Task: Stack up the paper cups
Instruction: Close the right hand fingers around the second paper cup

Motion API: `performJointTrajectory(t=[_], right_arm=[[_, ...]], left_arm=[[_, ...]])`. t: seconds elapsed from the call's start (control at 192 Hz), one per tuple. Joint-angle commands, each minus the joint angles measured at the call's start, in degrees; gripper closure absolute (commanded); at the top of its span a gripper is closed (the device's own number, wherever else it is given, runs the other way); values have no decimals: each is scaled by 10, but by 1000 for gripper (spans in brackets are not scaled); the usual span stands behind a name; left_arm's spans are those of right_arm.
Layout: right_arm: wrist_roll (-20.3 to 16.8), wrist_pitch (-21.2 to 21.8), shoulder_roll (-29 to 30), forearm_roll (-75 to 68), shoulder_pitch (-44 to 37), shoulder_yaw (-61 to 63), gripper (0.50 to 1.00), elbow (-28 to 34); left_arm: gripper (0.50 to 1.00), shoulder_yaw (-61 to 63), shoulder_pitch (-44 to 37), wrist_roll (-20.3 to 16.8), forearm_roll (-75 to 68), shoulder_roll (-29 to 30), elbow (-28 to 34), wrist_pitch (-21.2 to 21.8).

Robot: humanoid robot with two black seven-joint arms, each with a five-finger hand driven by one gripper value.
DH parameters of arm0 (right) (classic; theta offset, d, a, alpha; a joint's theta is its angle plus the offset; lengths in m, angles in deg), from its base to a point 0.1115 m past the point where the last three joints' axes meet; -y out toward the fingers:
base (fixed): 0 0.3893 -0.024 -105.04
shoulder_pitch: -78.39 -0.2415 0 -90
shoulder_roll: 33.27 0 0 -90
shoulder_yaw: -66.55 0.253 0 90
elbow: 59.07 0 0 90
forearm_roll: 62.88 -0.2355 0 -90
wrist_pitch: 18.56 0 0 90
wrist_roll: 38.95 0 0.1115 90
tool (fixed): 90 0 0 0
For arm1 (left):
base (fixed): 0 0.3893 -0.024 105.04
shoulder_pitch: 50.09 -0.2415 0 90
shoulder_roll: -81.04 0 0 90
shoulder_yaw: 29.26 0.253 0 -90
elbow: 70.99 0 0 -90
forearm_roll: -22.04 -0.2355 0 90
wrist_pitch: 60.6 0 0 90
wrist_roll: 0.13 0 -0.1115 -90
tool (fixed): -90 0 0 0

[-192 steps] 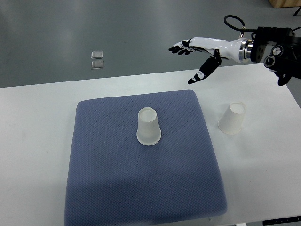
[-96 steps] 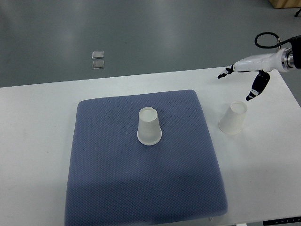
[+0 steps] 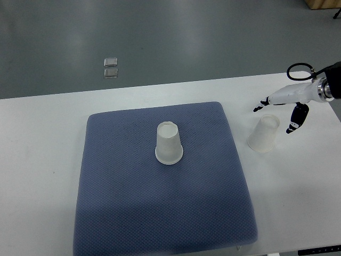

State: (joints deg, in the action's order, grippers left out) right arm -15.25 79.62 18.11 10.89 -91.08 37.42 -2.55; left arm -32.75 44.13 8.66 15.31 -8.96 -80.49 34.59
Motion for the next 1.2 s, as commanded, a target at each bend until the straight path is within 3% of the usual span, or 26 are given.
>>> performJointTrajectory(t=[0.0, 0.583, 0.713, 0.817, 0.916, 1.098, 1.15, 1.197], right_arm=[[-1, -13, 9, -1, 15, 2, 579, -1], [-4, -69, 25, 2, 67, 2, 599, -38], [-3, -70, 26, 1, 67, 2, 666, -38], [-3, -70, 26, 1, 66, 2, 677, -40], [-2, -70, 32, 4, 67, 2, 746, -45], [-2, -70, 39, 7, 76, 2, 922, -61], [-2, -70, 45, 7, 76, 2, 955, -63], [-2, -70, 47, 7, 76, 2, 955, -64]], left_arm=[[500, 0, 0, 0, 0, 0, 0, 0], [500, 0, 0, 0, 0, 0, 0, 0], [500, 0, 0, 0, 0, 0, 0, 0], [500, 0, 0, 0, 0, 0, 0, 0], [500, 0, 0, 0, 0, 0, 0, 0], [500, 1, 0, 0, 0, 0, 0, 0], [500, 0, 0, 0, 0, 0, 0, 0], [500, 0, 0, 0, 0, 0, 0, 0]])
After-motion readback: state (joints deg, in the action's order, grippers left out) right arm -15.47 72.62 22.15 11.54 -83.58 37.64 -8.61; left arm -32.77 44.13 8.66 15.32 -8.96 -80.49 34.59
